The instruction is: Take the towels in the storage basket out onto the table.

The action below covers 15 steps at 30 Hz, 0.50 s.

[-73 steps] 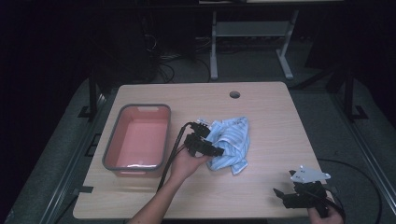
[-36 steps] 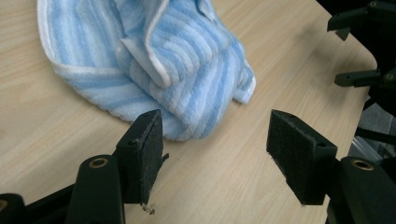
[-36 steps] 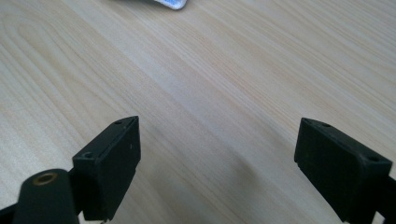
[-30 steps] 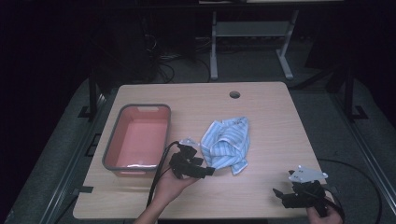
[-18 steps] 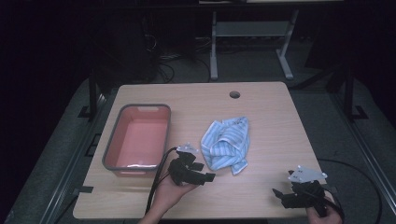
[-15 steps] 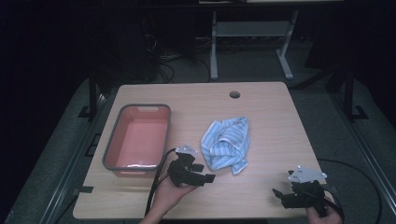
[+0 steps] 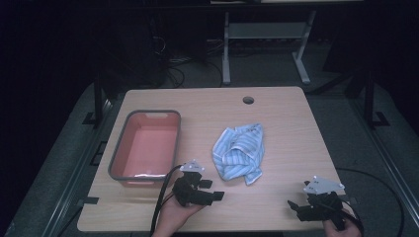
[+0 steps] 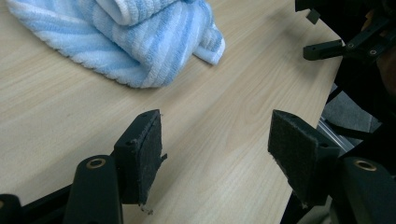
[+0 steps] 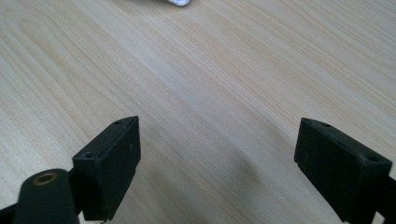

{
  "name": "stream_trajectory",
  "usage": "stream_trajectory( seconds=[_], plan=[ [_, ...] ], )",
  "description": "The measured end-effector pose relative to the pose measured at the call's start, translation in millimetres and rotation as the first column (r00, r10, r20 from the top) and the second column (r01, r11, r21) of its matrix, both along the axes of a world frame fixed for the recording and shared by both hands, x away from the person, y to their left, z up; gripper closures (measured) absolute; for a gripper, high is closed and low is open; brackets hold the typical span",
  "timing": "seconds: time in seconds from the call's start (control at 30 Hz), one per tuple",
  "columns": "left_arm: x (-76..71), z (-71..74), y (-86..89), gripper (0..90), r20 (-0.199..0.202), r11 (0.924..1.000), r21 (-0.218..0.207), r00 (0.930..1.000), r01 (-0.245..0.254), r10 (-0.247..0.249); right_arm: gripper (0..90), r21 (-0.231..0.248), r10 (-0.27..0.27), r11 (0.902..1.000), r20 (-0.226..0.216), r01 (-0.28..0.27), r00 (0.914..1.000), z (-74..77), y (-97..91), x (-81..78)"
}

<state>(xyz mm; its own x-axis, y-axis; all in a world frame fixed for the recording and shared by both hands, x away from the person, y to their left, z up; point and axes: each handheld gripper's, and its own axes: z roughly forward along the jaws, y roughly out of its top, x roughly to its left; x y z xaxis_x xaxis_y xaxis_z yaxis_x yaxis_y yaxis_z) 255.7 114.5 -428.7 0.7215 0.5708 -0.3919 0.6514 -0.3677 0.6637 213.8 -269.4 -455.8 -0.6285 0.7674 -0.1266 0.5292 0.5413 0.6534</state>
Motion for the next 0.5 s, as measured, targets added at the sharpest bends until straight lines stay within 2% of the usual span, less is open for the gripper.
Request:
stream_trajectory(
  seconds=[0.07, 0.3, 0.4, 0.43, 0.5],
  plan=[
    [-3.9, -1.2, 1.2, 34.3, -0.002, 1.0, -0.009, 1.0, -0.004, 0.004, 13.9, -0.001, 0.0, 1.0, 0.0, 0.0, 1.0, 0.0, 0.5, -0.6],
    [-19.2, -4.0, 3.4, 32.5, 0.033, 0.9999, 0.016, 0.9994, -0.004, 0.004, 13.9, -0.004, -0.003, 1.0, -0.004, 0.003, 1.0, -0.6, 0.9, -1.5],
    [-23.8, -9.0, 6.2, 30.8, 0.014, 0.9999, 0.008, 0.9998, 0.012, -0.012, 13.9, -0.004, 0.01, 0.9999, 0.001, -0.01, 1.0, 0.6, 2.1, -2.4],
    [-26.1, -10.9, 6.9, 30.8, 0.004, 0.9998, -0.011, 0.9999, 0.016, -0.016, 13.9, -0.004, 0.014, 0.9999, 0.005, -0.014, 0.9999, 0.4, 2.6, -2.2],
    [-26.4, -10.3, 5.6, 30.2, 0.021, 0.9998, 0.003, 0.9996, 0.019, -0.02, 13.9, -0.007, 0.019, 0.9998, -0.002, -0.019, 0.9998, -0.4, 2.2, -1.9]
  ],
)
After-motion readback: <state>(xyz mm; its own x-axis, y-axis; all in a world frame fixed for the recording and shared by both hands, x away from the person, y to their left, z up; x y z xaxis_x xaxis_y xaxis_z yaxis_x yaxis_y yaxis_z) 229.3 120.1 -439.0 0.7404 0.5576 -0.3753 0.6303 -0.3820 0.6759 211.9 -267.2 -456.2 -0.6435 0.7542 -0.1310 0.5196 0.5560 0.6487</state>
